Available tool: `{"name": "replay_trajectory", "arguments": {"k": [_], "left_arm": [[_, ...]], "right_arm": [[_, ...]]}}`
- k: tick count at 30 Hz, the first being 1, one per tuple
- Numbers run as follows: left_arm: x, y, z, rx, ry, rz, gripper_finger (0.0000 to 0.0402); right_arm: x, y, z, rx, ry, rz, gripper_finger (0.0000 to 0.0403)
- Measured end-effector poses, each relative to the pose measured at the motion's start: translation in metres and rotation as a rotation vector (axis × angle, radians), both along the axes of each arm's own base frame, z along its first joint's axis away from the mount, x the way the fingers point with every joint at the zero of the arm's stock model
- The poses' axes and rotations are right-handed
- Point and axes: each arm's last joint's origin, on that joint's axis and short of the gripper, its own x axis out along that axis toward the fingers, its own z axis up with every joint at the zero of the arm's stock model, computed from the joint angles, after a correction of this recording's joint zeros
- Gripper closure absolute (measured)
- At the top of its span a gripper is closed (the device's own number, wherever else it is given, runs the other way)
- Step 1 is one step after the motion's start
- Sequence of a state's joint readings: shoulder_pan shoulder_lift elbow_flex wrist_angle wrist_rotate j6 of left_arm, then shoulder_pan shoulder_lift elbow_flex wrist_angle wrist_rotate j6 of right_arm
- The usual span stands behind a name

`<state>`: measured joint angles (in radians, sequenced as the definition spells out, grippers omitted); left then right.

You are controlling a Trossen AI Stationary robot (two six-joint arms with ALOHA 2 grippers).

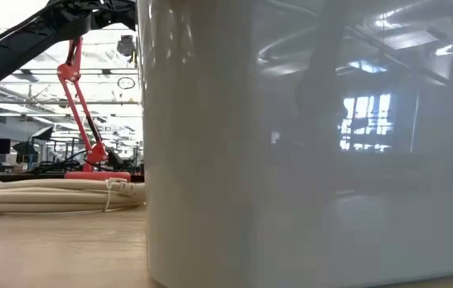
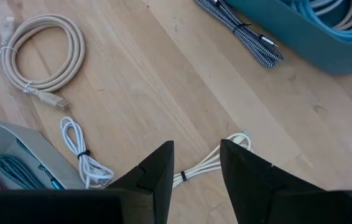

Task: Pick & Place USB Port
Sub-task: Put the blue hdmi cable into the green bin, then adjust the green bin

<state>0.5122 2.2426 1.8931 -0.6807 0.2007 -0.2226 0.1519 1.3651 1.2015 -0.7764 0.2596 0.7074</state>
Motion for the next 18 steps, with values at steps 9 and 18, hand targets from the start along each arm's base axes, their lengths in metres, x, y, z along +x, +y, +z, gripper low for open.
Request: {"name": "replay_trajectory", "arguments": {"k": [9,18], "left_arm": [[-0.014,-0.004,0.031,0.092,0.044,0.027,0.0401],[-0.040,-0.022,0.105,0.167,-0.074,0.024,0.0401]], "right_arm": [[0.000,-0.002,0.000,-0.007,0.001,0.005,0.0282],[0.002,-0.005,0.001,-0.018,-0.011,0.016,0.0282]]}}
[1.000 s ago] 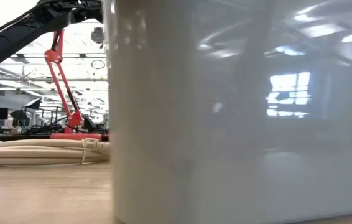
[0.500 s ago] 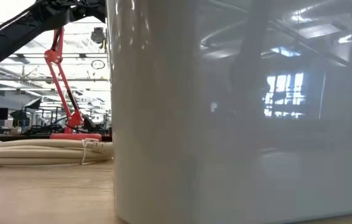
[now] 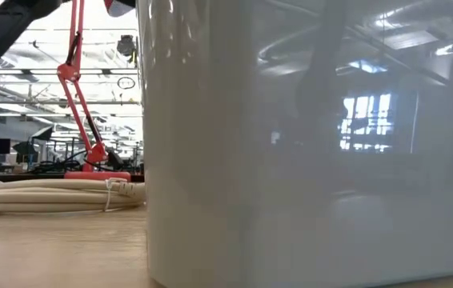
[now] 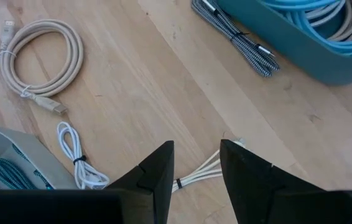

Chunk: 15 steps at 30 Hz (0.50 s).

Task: Pick & Place USB Port
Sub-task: Adjust the green bin

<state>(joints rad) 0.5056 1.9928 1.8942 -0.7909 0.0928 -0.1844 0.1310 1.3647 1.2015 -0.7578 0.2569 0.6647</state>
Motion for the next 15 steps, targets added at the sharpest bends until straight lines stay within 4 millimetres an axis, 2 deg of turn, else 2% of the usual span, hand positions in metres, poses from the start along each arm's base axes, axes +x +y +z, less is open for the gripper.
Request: {"name": "replay_trajectory", "arguments": {"k": [5,8,10,15], "left_arm": [[-0.008,-0.033,0.030,0.004,-0.024,-0.069,0.0401],[-0.006,-0.054,0.032,0.004,0.015,-0.110,0.0401],[-0.005,-0.067,0.030,0.004,0.060,-0.129,0.0401],[0.008,-0.091,0.000,-0.021,0.123,-0.170,0.0401]], "right_arm": [[0.000,-0.002,0.000,-0.002,0.005,0.014,0.0282],[0.001,-0.004,0.000,0.007,0.005,0.019,0.0282],[0.001,-0.005,0.000,0.003,0.006,0.022,0.0282],[0.001,-0.006,0.000,0.002,0.006,0.028,0.0282]]}}
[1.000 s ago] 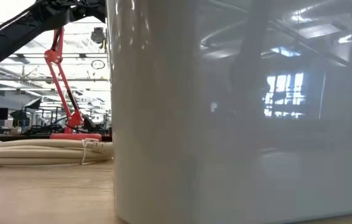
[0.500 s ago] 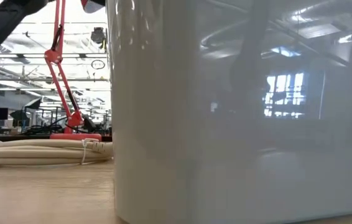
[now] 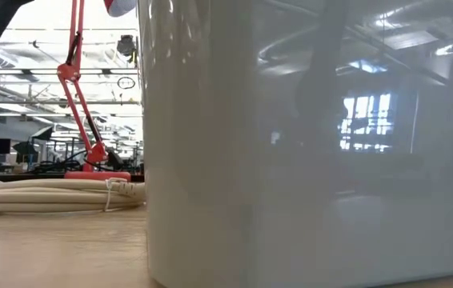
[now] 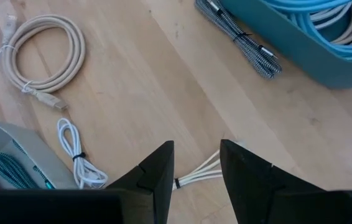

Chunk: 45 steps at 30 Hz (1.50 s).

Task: Pick & Place USB Port
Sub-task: Adjust the green bin

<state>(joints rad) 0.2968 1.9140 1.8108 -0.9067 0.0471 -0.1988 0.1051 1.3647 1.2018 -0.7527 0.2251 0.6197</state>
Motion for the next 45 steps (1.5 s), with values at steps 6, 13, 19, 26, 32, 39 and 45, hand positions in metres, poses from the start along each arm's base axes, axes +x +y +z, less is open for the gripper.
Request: {"name": "replay_trajectory", "arguments": {"k": [6,13,19,26,32,39,45], "left_arm": [[0.000,-0.006,-0.050,-0.063,0.027,0.033,0.0401],[-0.009,0.004,-0.079,-0.095,0.050,0.081,0.0401],[-0.012,0.008,-0.089,-0.099,0.048,0.085,0.0401],[-0.013,0.019,-0.099,-0.087,0.054,0.096,0.0401],[-0.007,0.028,-0.118,-0.104,0.066,0.093,0.0401],[-0.002,0.030,-0.122,-0.078,0.040,0.121,0.0401],[-0.005,0.036,-0.123,-0.060,0.051,0.146,0.0401]], "right_arm": [[0.000,0.002,0.000,0.019,0.002,0.014,0.0282],[-0.001,0.003,0.000,0.026,0.005,0.006,0.0282],[-0.001,0.003,0.000,0.030,0.005,0.001,0.0282],[-0.001,0.003,0.000,0.030,0.005,0.001,0.0282],[0.000,0.003,0.000,0.031,0.000,0.001,0.0282],[0.000,0.003,0.000,0.037,0.002,0.005,0.0282],[0.000,0.003,0.000,0.048,0.003,0.012,0.0282]]}}
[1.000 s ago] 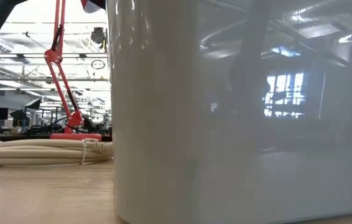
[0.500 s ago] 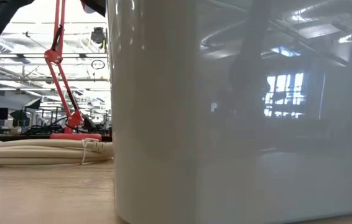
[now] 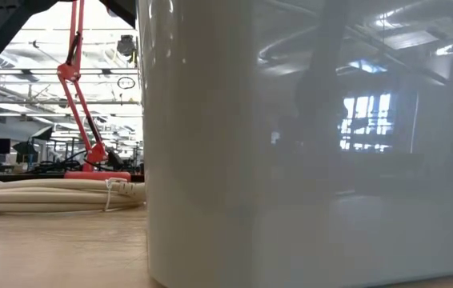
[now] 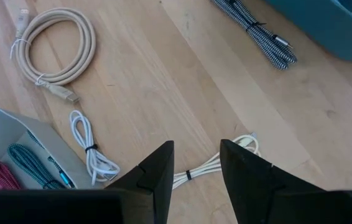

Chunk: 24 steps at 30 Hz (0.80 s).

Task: Pick & Place USB Port
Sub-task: Adjust the green bin, then put the black white charger cable into the gray bin

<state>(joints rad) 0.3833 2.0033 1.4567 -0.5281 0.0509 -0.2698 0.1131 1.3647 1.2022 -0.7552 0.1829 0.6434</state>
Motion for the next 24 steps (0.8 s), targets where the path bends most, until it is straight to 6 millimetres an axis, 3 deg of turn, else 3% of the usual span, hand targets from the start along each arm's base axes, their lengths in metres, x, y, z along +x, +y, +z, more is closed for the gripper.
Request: {"name": "replay_trajectory", "arguments": {"k": [12,24], "left_arm": [[-0.002,0.009,0.006,0.033,0.016,0.008,0.0401],[0.022,-0.010,0.060,0.074,-0.056,-0.121,0.0401]], "right_arm": [[0.000,0.000,0.000,0.002,-0.004,-0.003,0.0282],[0.004,0.000,0.002,0.004,-0.046,-0.003,0.0282]]}}
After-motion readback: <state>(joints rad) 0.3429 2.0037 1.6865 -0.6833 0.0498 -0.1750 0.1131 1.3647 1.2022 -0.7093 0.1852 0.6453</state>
